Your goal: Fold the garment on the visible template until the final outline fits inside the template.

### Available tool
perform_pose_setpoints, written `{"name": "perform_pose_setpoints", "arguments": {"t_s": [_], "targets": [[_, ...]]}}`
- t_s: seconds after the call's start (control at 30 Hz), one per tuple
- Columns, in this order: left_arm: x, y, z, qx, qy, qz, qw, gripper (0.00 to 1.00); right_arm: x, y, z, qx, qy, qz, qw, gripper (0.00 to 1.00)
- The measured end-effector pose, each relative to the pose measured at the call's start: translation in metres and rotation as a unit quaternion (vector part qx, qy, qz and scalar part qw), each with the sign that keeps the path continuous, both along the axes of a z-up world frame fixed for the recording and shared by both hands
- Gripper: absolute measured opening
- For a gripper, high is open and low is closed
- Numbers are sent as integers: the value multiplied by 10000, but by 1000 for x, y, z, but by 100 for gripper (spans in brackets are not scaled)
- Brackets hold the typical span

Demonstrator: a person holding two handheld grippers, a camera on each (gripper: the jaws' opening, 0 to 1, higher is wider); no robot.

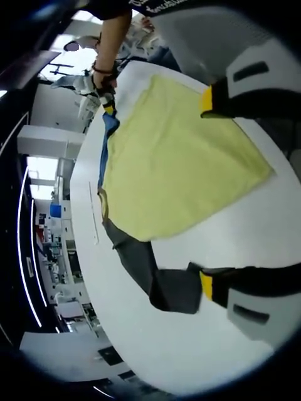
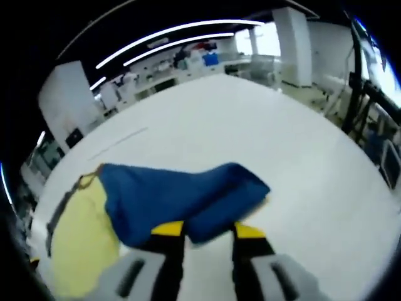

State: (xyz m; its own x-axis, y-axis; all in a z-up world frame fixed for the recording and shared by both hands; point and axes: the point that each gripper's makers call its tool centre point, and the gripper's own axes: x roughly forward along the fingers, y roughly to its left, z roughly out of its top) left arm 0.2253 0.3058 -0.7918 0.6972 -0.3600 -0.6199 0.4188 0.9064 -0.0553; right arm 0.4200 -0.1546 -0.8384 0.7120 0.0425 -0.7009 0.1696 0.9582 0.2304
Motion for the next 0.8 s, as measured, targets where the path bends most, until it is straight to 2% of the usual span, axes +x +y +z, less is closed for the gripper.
{"name": "perform_pose_setpoints", "arguments": {"t_s": [0.1, 0.17, 0.2, 0.37, 0.5, 0.63, 0.8], "targets": [[-1, 0, -1, 45, 24, -17, 10000, 95, 0, 2, -2, 34, -2, -142, 9999, 13], [0, 0, -1, 48, 31, -14, 10000, 95, -2, 2, -3, 28, 55, -172, 9998, 3], [0, 0, 0, 42, 20, -6, 10000, 95, -1, 1, -3, 46, 33, -210, 9998, 2], [1, 1, 1, 49, 9, 6, 10000, 95, 0, -2, -2, 106, 71, -116, 9999, 0], [-1, 2, -1, 90, 91, 6, 9999, 93, -1, -5, 2, -19, 132, 331, 9994, 0], [-1, 2, 0, 76, 64, 41, 9999, 93, -8, -20, 11, -320, 245, 416, 9983, 0], [-1, -2, 1, 69, 51, -1, 10000, 94, -10, -40, 11, -508, 328, 604, 9963, 0]]}}
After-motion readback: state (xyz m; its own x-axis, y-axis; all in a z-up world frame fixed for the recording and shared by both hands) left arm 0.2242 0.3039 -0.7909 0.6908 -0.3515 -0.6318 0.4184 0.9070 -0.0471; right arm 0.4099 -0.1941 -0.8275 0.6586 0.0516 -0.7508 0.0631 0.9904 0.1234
